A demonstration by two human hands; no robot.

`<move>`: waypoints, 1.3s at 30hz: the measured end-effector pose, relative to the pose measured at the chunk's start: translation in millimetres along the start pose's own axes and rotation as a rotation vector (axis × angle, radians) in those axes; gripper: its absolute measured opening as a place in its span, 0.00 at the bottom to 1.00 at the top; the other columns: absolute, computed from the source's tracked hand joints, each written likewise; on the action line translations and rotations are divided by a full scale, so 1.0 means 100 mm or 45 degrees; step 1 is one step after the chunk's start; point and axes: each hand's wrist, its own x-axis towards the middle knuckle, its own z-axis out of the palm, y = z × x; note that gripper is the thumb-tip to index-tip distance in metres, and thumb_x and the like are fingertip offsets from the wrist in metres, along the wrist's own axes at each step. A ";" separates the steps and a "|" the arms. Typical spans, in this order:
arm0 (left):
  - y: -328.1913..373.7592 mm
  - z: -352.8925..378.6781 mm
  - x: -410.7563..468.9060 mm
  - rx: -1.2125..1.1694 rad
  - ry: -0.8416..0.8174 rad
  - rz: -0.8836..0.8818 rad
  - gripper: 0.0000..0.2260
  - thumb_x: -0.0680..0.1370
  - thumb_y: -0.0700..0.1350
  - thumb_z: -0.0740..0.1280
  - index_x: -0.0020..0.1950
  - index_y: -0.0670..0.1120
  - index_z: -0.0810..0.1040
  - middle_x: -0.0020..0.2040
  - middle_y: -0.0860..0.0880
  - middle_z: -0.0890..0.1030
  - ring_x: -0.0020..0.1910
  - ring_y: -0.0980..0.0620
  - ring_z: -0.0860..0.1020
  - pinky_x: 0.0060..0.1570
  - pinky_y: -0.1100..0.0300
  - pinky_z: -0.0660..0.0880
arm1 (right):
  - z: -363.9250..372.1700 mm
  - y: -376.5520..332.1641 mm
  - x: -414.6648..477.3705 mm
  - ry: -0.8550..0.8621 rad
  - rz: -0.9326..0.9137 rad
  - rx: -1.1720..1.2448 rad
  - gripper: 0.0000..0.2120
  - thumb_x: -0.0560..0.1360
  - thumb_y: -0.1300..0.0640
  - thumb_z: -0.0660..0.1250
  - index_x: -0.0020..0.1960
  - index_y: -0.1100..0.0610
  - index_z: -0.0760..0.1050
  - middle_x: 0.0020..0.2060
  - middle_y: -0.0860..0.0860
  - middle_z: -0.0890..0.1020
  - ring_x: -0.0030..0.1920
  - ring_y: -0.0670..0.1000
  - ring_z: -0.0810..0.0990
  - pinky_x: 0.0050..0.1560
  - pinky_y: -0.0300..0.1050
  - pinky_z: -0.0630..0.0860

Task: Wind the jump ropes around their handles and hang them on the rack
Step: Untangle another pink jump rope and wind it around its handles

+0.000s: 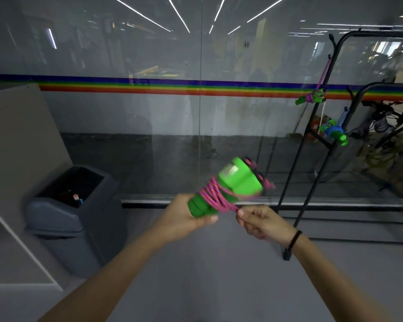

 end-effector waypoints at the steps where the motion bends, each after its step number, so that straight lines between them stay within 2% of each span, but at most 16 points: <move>1: -0.04 0.00 0.03 -0.100 0.127 -0.072 0.07 0.64 0.43 0.76 0.34 0.46 0.78 0.28 0.53 0.78 0.27 0.59 0.72 0.33 0.63 0.70 | 0.02 0.05 0.01 0.015 0.031 0.011 0.19 0.73 0.40 0.62 0.35 0.56 0.70 0.20 0.43 0.64 0.21 0.42 0.59 0.23 0.33 0.57; 3: -0.12 0.01 0.09 -0.182 0.301 -0.198 0.08 0.63 0.44 0.76 0.32 0.46 0.78 0.28 0.47 0.78 0.27 0.53 0.72 0.35 0.60 0.70 | 0.01 0.00 0.00 0.003 0.135 0.034 0.17 0.77 0.45 0.57 0.36 0.56 0.70 0.21 0.43 0.63 0.23 0.42 0.59 0.24 0.32 0.58; 5: -0.24 0.03 0.14 -0.048 0.403 -0.283 0.09 0.65 0.44 0.76 0.31 0.47 0.77 0.27 0.49 0.77 0.29 0.52 0.72 0.34 0.60 0.68 | 0.03 -0.09 0.02 -0.104 0.248 0.078 0.15 0.79 0.50 0.54 0.37 0.55 0.70 0.23 0.44 0.64 0.25 0.43 0.62 0.27 0.32 0.64; 8: -0.34 0.03 0.16 0.340 0.436 -0.366 0.07 0.67 0.48 0.74 0.41 0.49 0.78 0.39 0.45 0.82 0.40 0.46 0.80 0.41 0.56 0.75 | 0.00 -0.32 0.06 -0.258 0.250 -0.240 0.13 0.80 0.54 0.54 0.44 0.54 0.74 0.27 0.44 0.67 0.28 0.42 0.68 0.35 0.27 0.68; 12: -0.28 0.09 0.10 1.026 0.127 -0.373 0.14 0.71 0.49 0.69 0.56 0.53 0.76 0.54 0.47 0.82 0.56 0.44 0.79 0.50 0.54 0.75 | -0.14 -0.63 0.09 -0.361 0.065 -0.598 0.11 0.78 0.54 0.57 0.52 0.55 0.77 0.45 0.52 0.81 0.48 0.51 0.77 0.43 0.37 0.67; 15: -0.26 0.12 0.08 1.205 -0.123 -0.206 0.12 0.73 0.44 0.65 0.56 0.51 0.76 0.55 0.47 0.81 0.57 0.46 0.78 0.45 0.59 0.69 | -0.23 -0.73 0.16 -0.388 -0.012 -0.716 0.09 0.77 0.54 0.60 0.50 0.54 0.78 0.45 0.55 0.82 0.43 0.52 0.76 0.44 0.43 0.69; 17: -0.24 0.11 0.07 1.246 -0.292 -0.052 0.09 0.73 0.43 0.65 0.53 0.50 0.76 0.52 0.47 0.81 0.54 0.47 0.78 0.41 0.62 0.65 | -0.31 -0.73 0.22 -0.369 -0.062 -0.621 0.08 0.76 0.54 0.63 0.47 0.54 0.80 0.42 0.53 0.83 0.37 0.44 0.74 0.42 0.42 0.70; 20: -0.20 0.09 0.05 1.126 -0.460 0.219 0.04 0.73 0.46 0.67 0.45 0.49 0.75 0.46 0.48 0.81 0.48 0.51 0.78 0.38 0.63 0.62 | -0.40 -0.60 0.29 -0.325 -0.086 -0.292 0.06 0.72 0.52 0.69 0.45 0.53 0.82 0.38 0.50 0.84 0.33 0.40 0.76 0.41 0.40 0.73; 23: -0.21 0.07 0.02 0.823 -0.456 0.382 0.06 0.71 0.48 0.70 0.42 0.49 0.74 0.42 0.49 0.80 0.41 0.57 0.76 0.35 0.70 0.64 | -0.40 -0.42 0.32 -0.204 0.057 0.146 0.01 0.69 0.54 0.72 0.39 0.48 0.82 0.25 0.49 0.77 0.26 0.54 0.70 0.26 0.46 0.68; 25: -0.20 0.09 0.01 0.531 -0.402 0.388 0.08 0.70 0.49 0.71 0.42 0.48 0.76 0.39 0.48 0.81 0.37 0.60 0.76 0.37 0.65 0.71 | -0.34 -0.31 0.32 -0.110 0.092 0.391 0.02 0.67 0.57 0.73 0.38 0.50 0.82 0.25 0.46 0.78 0.28 0.49 0.72 0.29 0.40 0.68; 27: -0.20 0.14 0.00 0.218 -0.303 0.332 0.10 0.68 0.47 0.74 0.45 0.44 0.80 0.41 0.46 0.83 0.40 0.61 0.75 0.41 0.60 0.75 | -0.26 -0.21 0.29 -0.061 0.091 0.611 0.03 0.64 0.59 0.71 0.37 0.54 0.82 0.27 0.45 0.81 0.30 0.40 0.77 0.34 0.32 0.73; 29: -0.18 0.20 0.00 0.011 -0.118 0.219 0.11 0.64 0.45 0.76 0.44 0.45 0.81 0.40 0.50 0.83 0.40 0.62 0.74 0.43 0.62 0.75 | -0.17 -0.16 0.24 0.005 0.153 0.839 0.03 0.58 0.58 0.70 0.27 0.50 0.79 0.20 0.44 0.77 0.23 0.37 0.74 0.28 0.28 0.70; 30: -0.17 0.21 0.02 -0.063 -0.001 0.138 0.11 0.63 0.46 0.76 0.42 0.45 0.81 0.38 0.52 0.82 0.38 0.62 0.74 0.41 0.63 0.74 | -0.13 -0.12 0.21 0.066 0.190 0.867 0.06 0.60 0.57 0.70 0.25 0.51 0.78 0.18 0.44 0.73 0.20 0.38 0.68 0.23 0.28 0.64; 33: -0.15 0.18 0.09 -0.281 0.284 -0.105 0.09 0.64 0.43 0.77 0.38 0.40 0.81 0.32 0.50 0.80 0.32 0.56 0.75 0.37 0.64 0.72 | -0.01 -0.01 0.16 0.142 0.290 0.754 0.08 0.76 0.58 0.63 0.43 0.58 0.80 0.23 0.47 0.66 0.21 0.41 0.59 0.22 0.30 0.56; 35: -0.14 0.19 0.14 -0.354 0.387 -0.187 0.04 0.69 0.38 0.74 0.39 0.40 0.80 0.29 0.51 0.82 0.29 0.57 0.78 0.34 0.65 0.74 | 0.04 -0.01 0.15 0.145 0.311 0.586 0.10 0.78 0.59 0.59 0.50 0.63 0.78 0.24 0.48 0.66 0.21 0.42 0.60 0.21 0.31 0.58; 39: -0.27 0.17 0.21 -0.291 0.547 -0.314 0.12 0.69 0.38 0.74 0.45 0.45 0.73 0.34 0.43 0.80 0.26 0.54 0.79 0.29 0.64 0.75 | 0.01 -0.14 0.09 0.105 0.120 -0.236 0.11 0.78 0.54 0.60 0.51 0.58 0.78 0.27 0.45 0.73 0.28 0.42 0.71 0.33 0.33 0.66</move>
